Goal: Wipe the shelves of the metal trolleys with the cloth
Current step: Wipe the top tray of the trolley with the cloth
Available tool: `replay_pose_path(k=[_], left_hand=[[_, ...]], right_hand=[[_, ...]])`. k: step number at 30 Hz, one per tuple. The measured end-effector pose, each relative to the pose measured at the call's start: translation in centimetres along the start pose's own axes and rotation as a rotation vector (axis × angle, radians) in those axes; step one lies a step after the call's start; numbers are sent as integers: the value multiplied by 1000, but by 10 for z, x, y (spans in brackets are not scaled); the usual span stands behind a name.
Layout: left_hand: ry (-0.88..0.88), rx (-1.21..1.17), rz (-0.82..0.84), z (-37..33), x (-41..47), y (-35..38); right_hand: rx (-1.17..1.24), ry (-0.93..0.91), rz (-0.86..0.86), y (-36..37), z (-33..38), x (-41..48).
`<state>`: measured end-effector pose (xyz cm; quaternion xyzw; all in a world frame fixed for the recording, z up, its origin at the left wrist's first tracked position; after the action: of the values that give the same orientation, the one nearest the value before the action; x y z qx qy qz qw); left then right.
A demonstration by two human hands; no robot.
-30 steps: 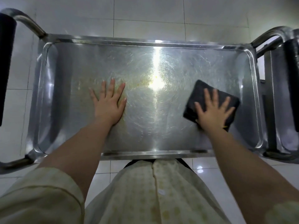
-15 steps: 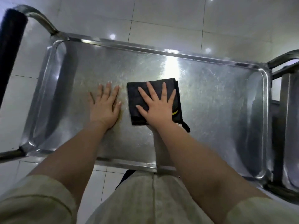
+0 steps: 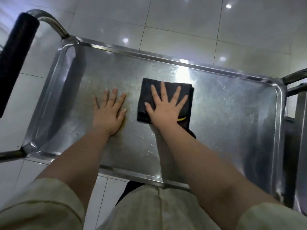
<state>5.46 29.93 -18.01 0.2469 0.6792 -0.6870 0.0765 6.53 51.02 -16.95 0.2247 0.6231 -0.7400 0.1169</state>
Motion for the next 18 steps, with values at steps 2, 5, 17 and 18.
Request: replay_pose_path(k=[2, 5, 17, 18], left_hand=[[-7, 9, 7, 1, -1, 1], [5, -14, -18, -1, -1, -2], [65, -35, 0, 5, 7, 0], [70, -42, -10, 6, 7, 0]], right_hand=[[-57, -189, 27, 5, 52, -2], [-86, -259, 0, -2, 38, 13], [147, 427, -102, -38, -98, 45], [104, 338, -96, -37, -62, 57]])
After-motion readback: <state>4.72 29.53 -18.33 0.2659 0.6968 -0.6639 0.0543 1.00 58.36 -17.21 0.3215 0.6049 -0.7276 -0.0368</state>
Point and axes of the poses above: each hand's wrist, its own x-axis towards the middle knuckle, its own y-axis out of the palm, z = x × y, the point moved 7 cm from there along x, towards the middle knuckle, and after that the axes turned 8 degrees about z, right-handed, at the moved point
